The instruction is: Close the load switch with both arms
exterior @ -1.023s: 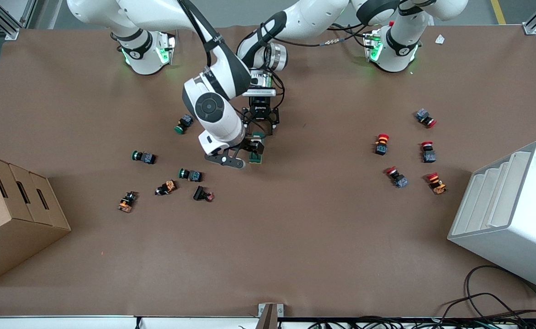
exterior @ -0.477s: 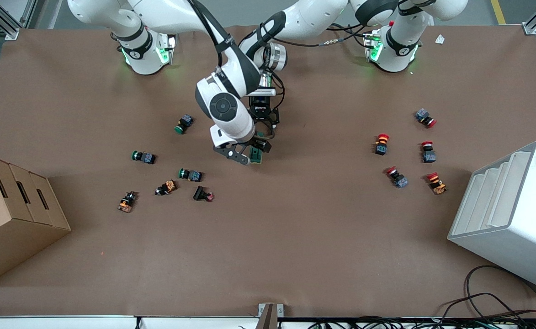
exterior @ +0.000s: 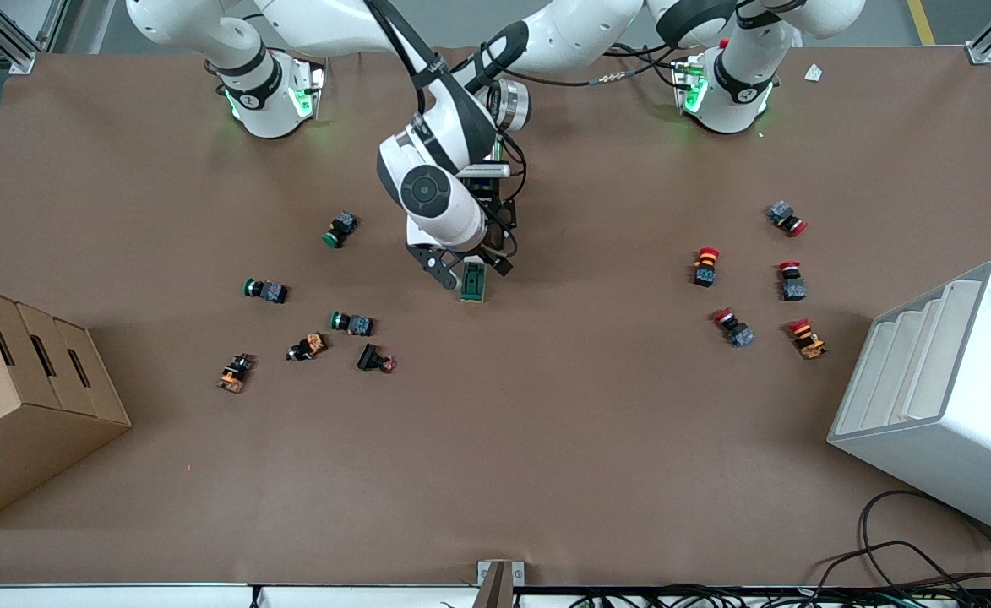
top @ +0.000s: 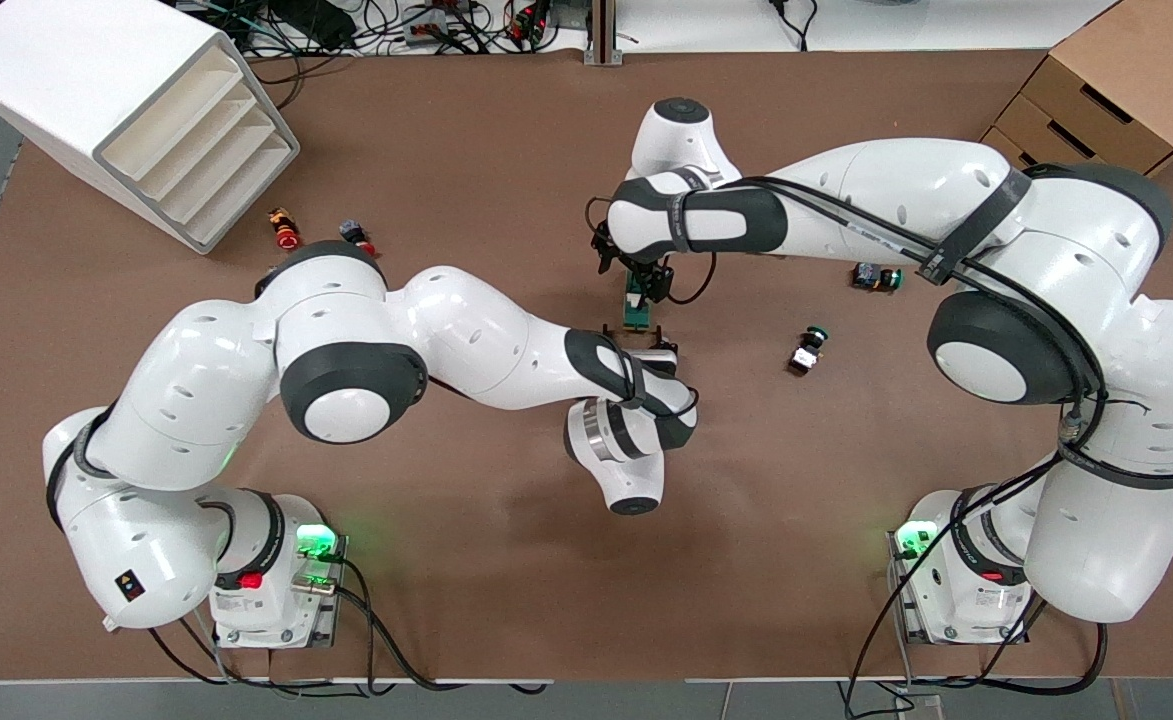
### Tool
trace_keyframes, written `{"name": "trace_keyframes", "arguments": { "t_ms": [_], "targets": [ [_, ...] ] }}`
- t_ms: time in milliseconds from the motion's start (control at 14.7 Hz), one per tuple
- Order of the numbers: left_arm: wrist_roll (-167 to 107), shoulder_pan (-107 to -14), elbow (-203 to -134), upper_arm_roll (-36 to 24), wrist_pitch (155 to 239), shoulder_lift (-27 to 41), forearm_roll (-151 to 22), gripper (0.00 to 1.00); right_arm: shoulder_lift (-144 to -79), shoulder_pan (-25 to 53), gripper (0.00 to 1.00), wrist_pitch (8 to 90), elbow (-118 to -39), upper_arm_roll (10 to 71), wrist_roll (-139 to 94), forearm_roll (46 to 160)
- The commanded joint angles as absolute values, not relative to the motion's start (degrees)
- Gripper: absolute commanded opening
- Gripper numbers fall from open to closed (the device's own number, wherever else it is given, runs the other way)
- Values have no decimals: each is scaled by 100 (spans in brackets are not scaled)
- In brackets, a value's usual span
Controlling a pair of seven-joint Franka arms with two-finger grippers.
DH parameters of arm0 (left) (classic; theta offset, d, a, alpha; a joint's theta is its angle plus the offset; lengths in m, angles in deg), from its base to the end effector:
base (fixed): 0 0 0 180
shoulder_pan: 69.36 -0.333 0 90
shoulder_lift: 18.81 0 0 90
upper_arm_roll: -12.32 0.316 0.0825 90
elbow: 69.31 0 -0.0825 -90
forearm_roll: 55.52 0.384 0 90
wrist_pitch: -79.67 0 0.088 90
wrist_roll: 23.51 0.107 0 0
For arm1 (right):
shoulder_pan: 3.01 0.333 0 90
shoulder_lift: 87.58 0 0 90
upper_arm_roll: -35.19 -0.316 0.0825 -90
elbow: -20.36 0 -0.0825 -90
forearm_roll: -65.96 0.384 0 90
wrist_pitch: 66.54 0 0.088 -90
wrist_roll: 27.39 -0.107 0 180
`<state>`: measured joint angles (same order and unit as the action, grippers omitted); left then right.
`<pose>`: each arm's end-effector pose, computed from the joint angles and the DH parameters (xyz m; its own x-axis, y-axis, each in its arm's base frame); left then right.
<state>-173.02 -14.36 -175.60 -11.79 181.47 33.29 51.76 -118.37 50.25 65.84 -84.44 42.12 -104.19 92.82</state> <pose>0.1938 -0.5617 0.0580 0.3645 -0.0233 0.9309 -0.0446 -0.9990 -0.0075 0.4345 0.4753 0.2371 0.6374 -0.7202 -0.2740 -0.7443 -0.6674 0.0229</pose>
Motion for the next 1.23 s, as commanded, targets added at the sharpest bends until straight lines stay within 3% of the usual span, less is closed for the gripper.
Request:
{"name": "trace_keyframes", "arguments": {
  "t_ms": [0, 341, 1159],
  "targets": [
    [-17363, -1364, -17442, -1150, 18197, 3577, 5259, 100, -12035, 5201, 100, 6871, -8467, 4284, -10578, 9435],
    [-17363, -1364, -17434, -1150, 18197, 3551, 5259, 100, -12334, 5280, 100, 7373, -8441, 4284, -10587, 9444],
    [-17468, -1399, -17434, -1150, 18197, 3542, 5250, 100, -12335, 4674, 100, 7085, -7845, 4302, -10096, 9391]
  ]
}}
